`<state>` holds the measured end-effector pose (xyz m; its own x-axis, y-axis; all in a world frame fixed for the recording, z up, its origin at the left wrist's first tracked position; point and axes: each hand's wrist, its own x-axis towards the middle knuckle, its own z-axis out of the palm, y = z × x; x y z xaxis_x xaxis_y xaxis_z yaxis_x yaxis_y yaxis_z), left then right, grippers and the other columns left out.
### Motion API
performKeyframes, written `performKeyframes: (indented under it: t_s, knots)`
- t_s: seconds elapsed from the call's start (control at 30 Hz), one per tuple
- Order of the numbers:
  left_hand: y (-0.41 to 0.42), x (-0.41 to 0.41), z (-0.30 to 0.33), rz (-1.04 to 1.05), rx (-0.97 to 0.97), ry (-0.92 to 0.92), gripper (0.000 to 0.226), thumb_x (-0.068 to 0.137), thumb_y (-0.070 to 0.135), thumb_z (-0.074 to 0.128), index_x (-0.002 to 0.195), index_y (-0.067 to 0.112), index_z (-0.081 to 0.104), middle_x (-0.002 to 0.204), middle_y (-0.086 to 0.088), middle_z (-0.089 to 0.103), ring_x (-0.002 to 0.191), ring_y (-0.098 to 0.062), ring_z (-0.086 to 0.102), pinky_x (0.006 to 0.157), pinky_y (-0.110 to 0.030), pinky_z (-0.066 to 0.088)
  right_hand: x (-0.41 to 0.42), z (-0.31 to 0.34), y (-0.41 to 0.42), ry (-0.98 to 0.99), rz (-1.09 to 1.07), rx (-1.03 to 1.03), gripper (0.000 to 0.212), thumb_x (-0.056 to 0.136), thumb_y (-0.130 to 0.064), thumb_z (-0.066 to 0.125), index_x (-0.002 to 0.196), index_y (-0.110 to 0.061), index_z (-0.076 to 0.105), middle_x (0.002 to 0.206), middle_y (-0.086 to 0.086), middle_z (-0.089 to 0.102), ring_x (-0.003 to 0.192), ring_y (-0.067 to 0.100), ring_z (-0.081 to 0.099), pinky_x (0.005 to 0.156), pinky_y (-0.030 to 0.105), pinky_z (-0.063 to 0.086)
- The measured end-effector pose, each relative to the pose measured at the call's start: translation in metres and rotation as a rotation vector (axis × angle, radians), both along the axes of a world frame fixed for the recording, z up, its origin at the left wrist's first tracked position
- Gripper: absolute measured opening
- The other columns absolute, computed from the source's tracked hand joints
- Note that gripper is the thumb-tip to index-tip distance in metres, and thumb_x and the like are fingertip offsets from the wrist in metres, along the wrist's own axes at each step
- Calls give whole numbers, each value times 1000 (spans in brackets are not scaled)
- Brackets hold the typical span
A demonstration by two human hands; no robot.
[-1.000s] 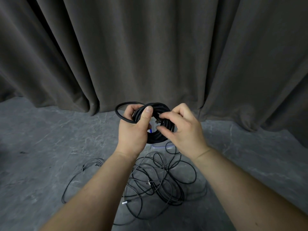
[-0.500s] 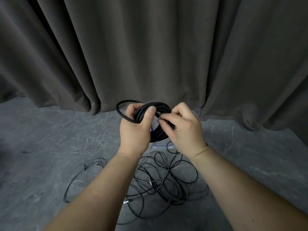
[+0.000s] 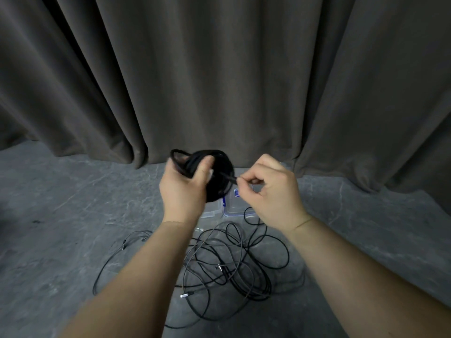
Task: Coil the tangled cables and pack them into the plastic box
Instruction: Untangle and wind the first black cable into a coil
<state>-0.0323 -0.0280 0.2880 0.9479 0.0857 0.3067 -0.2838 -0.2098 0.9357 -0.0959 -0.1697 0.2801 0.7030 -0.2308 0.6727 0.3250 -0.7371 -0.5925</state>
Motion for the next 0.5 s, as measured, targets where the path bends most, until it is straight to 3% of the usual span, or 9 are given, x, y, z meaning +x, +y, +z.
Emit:
performKeyframes:
  t_s: [0.1, 0.2, 0.27, 0.33, 0.5]
  knots:
    - [12, 9, 3, 1, 8, 37, 24, 81, 37, 74, 82, 23, 55, 79, 3, 66, 77, -19, 65, 75, -31, 51, -1, 5, -12, 66, -5, 232, 14, 69, -8, 63, 56, -6, 58, 65, -6, 48, 56, 6, 46, 55, 21, 42]
    - [11, 1, 7, -73, 56, 55, 30, 77, 33, 78, 90, 15, 58, 81, 7, 64, 77, -11, 62, 73, -19, 48, -3, 15, -22, 110, -34, 480, 21, 74, -1, 62, 57, -12, 57, 71, 3, 55, 60, 18, 64, 60, 39, 56]
    - [8, -1, 8, -107, 66, 88, 34, 76, 33, 79, 94, 13, 58, 85, 7, 65, 81, -8, 62, 74, -16, 48, -4, 21, -21, 120, -14, 621, 26, 82, 6, 59, 61, -9, 56, 81, 15, 58, 60, 18, 69, 58, 32, 55]
    - [8, 2, 7, -108, 90, 122, 37, 75, 36, 80, 93, 16, 55, 89, 4, 66, 86, -12, 65, 79, -24, 51, -3, 27, -17, 108, -3, 696, 29, 85, 7, 56, 62, -9, 54, 81, 17, 57, 57, 17, 69, 56, 25, 54]
    - [10, 7, 5, -86, 68, 169, 52, 69, 41, 83, 100, 25, 45, 96, 2, 63, 90, -25, 67, 87, -46, 54, 1, 33, -16, 68, -5, 834, 33, 86, 7, 56, 59, -11, 53, 59, -1, 56, 51, 19, 66, 56, 30, 57]
